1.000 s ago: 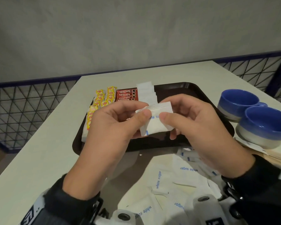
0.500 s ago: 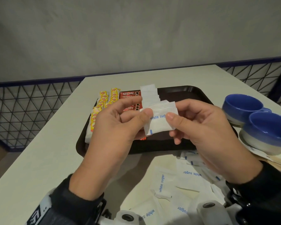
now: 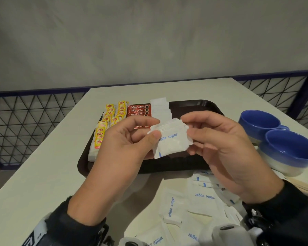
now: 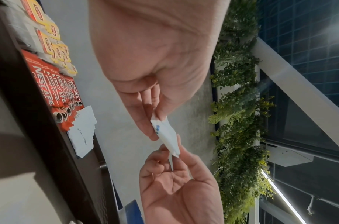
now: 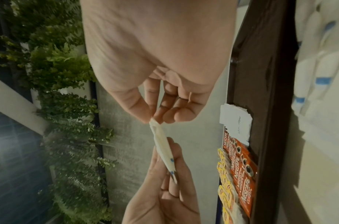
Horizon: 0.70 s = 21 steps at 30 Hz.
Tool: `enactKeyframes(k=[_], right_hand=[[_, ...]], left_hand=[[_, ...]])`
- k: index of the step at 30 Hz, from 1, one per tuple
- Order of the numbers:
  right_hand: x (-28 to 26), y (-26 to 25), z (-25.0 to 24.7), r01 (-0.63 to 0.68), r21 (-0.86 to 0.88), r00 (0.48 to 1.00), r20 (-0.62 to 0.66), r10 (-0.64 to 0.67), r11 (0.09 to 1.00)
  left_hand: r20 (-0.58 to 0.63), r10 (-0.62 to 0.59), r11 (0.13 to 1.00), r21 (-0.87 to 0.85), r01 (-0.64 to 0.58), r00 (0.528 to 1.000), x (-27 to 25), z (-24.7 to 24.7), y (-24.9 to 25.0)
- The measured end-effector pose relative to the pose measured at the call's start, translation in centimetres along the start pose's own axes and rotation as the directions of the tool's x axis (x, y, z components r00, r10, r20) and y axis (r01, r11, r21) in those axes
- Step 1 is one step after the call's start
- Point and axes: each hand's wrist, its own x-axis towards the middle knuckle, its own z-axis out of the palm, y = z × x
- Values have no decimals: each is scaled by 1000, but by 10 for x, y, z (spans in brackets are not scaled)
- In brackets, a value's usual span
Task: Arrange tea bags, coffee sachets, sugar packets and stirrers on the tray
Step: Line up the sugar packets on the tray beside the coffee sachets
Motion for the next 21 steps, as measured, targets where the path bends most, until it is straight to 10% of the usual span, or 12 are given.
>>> enactKeyframes(k=[21], right_hand=[[-1,-2,2,-90,-113,995,-46,86,989]], left_hand=[[35,-16,1000,4,16,999,-1,1,1]])
